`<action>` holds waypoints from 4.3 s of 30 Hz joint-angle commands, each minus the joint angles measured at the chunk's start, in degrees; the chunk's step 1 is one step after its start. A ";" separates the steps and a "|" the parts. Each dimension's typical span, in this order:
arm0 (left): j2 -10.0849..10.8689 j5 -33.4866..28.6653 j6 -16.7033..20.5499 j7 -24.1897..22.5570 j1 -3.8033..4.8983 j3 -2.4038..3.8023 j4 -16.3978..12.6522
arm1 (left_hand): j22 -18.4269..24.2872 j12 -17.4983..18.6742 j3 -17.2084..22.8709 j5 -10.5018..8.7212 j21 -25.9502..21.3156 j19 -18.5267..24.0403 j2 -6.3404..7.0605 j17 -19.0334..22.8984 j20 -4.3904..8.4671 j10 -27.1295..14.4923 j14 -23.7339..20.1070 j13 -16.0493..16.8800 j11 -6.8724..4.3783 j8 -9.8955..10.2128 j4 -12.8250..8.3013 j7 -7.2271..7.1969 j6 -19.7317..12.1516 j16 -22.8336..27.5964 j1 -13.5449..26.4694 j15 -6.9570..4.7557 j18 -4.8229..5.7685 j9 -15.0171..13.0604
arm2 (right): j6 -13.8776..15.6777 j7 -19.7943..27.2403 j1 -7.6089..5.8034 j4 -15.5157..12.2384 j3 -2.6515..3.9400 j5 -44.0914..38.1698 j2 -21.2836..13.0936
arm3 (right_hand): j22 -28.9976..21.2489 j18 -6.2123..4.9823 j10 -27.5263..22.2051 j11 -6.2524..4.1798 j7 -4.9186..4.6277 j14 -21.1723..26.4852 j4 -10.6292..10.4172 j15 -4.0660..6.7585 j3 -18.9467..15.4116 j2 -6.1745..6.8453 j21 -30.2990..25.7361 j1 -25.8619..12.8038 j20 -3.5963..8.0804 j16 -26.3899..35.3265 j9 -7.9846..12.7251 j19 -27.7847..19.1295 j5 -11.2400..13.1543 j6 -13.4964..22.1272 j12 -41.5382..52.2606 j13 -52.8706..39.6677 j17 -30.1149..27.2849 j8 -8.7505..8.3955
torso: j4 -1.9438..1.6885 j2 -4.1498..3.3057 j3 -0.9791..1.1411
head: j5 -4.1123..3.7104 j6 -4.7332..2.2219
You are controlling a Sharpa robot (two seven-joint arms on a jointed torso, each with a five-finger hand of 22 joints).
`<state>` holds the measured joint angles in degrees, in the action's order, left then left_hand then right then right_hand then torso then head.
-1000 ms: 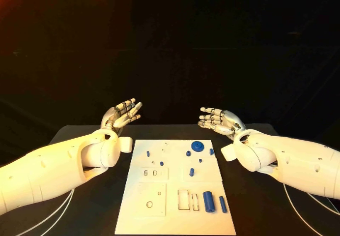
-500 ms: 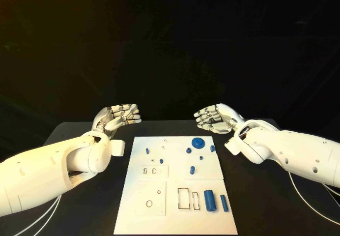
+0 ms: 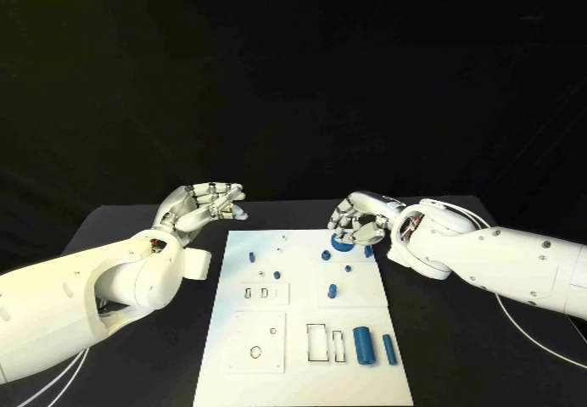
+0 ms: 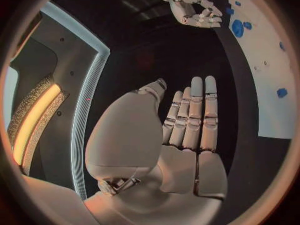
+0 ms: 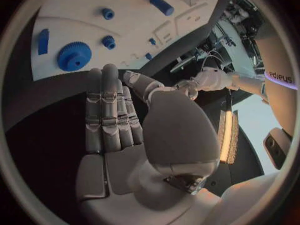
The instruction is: Assemble the parts on the task board
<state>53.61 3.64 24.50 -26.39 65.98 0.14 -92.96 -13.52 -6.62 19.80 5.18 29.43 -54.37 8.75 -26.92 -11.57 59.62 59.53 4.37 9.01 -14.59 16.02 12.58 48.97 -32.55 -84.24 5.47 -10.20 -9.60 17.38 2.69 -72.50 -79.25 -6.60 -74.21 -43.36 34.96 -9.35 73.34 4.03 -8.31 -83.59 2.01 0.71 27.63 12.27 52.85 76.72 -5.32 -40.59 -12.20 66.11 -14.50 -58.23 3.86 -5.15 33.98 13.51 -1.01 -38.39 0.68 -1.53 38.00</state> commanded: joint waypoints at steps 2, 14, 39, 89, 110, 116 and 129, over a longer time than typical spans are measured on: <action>0.18 1.69 -2.89 1.07 0.14 0.18 -1.37 | -1.31 0.47 0.61 -0.17 2.16 0.29 0.67 -1.89 0.63 0.47 -0.79 0.07 -0.02 -0.24 -0.15 -0.10 0.36 -3.08 -0.05 -0.20 -0.09 -0.18 | -3.84 -5.34 -0.13 -0.73 0.05 -12.24 0.67 | 17.48 2.68 -0.43 0.14 -0.14 -1.95 -1.28 -0.19 2.26 1.21 13.50 -0.39 -0.01 -19.79 -1.31 5.83 -1.59 0.12 -0.24 -0.38 18.37 -0.15 | -0.23 -0.94 0.04 | -0.15 -0.14; 0.53 1.93 -3.30 1.46 0.22 0.45 -2.04 | -6.82 1.10 1.32 -0.20 11.23 0.27 1.00 -4.63 1.14 0.46 -3.55 0.24 -0.03 -0.29 -0.12 -0.11 0.20 -8.61 0.52 -0.28 -0.09 -0.74 | -6.59 -7.52 -0.04 -0.28 0.03 -17.11 2.80 | 27.94 4.09 -6.53 1.57 -0.88 -2.28 -3.23 -1.50 2.11 3.13 20.73 -1.44 -1.16 -31.04 -2.95 9.32 -0.28 1.30 -0.31 0.46 28.82 -0.40 | -0.69 -1.71 0.29 | -0.38 0.30; 0.65 1.79 -3.75 1.70 0.43 0.63 -1.79 | -9.51 1.42 1.61 -0.21 15.52 1.38 1.04 -5.04 1.06 0.13 -4.59 0.28 0.09 -0.30 -0.05 0.00 0.05 -10.13 0.88 -0.18 -0.14 -1.00 | -9.63 -9.44 1.29 1.69 -0.12 -18.73 4.63 | 30.13 4.28 -8.32 1.68 -0.82 -2.11 -4.44 -1.65 0.22 2.49 22.12 -1.06 -1.62 -33.94 -3.80 9.84 -0.21 1.54 0.15 -0.05 31.04 -0.44 | -0.85 -2.34 0.35 | -0.17 0.86; 0.37 1.78 -4.82 2.31 0.78 0.66 -0.64 | -10.46 1.49 1.90 -0.26 17.05 1.91 0.83 -5.10 1.00 0.02 -5.00 0.31 0.11 -0.36 -0.20 0.02 0.04 -10.60 0.70 -0.14 -0.18 -1.11 | 9.04 -13.71 0.98 5.21 0.18 -16.81 11.96 | 35.81 5.10 -1.52 -0.18 0.56 -2.15 -7.05 -0.20 5.89 -0.76 25.33 0.18 -0.37 -37.11 -8.05 12.12 4.47 -0.73 1.67 -3.45 32.37 2.10 | -0.78 -2.86 0.44 | 0.40 0.28; -0.28 1.79 -4.97 2.37 1.97 0.65 -0.54 | -10.46 1.49 1.90 -0.26 17.05 1.91 0.83 -5.10 1.00 0.02 -5.00 0.31 0.11 -0.36 -0.20 0.02 0.04 -10.60 0.70 -0.14 -0.18 -1.11 | 5.30 -13.79 2.25 11.65 0.19 -15.90 18.71 | 35.80 5.09 -1.74 -0.09 0.44 -2.17 -7.00 -0.23 6.09 -0.70 25.29 0.22 -0.36 -37.24 -8.24 12.07 4.25 -0.54 1.51 -3.52 32.48 2.06 | -1.17 -3.43 0.24 | 0.68 0.50; -0.46 1.83 -5.04 2.39 2.17 0.65 -0.51 | -10.46 1.49 1.90 -0.26 17.05 1.91 0.83 -5.10 1.00 0.02 -5.00 0.31 0.11 -0.36 -0.20 0.02 0.04 -10.60 0.70 -0.14 -0.18 -1.11 | 5.55 -14.83 2.34 12.36 0.19 -16.27 19.48 | 35.73 5.07 -1.87 -0.01 0.36 -2.16 -7.03 -0.28 6.09 -0.57 25.24 0.11 -0.38 -37.24 -8.31 12.00 4.20 -0.38 1.42 -3.54 32.39 2.00 | -1.23 -3.45 0.28 | 0.72 0.56; -0.60 1.84 -5.12 2.48 2.37 0.65 -0.41 | -10.46 1.49 1.90 -0.26 17.05 1.91 0.83 -5.10 1.00 0.02 -5.00 0.31 0.11 -0.36 -0.20 0.02 0.04 -10.60 0.70 -0.14 -0.18 -1.11 | 5.55 -16.14 2.35 13.68 0.20 -16.78 20.89 | 35.74 5.07 -1.96 0.03 0.32 -2.16 -7.05 -0.32 6.12 -0.51 25.23 0.05 -0.40 -37.28 -8.36 12.00 4.19 -0.26 1.36 -3.56 32.42 1.95 | -1.17 -3.51 0.28 | 0.84 0.52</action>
<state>53.15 5.25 20.44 -23.64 68.22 0.74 -93.29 -23.91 -5.32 21.28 5.18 46.10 -52.71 9.34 -31.93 -10.53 59.60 55.07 4.58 9.01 -14.59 15.80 12.58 48.96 -42.80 -83.65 5.33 -10.18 -10.65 23.70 -12.67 -70.23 -65.69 -6.37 -90.24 -22.63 70.68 -4.82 71.44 4.01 -7.92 -84.03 -4.90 0.02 33.46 11.52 77.99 77.20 -5.65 -77.58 -20.46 77.98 -10.10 -58.80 5.26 -8.63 66.38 15.24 -2.22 -41.87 0.94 -0.73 38.53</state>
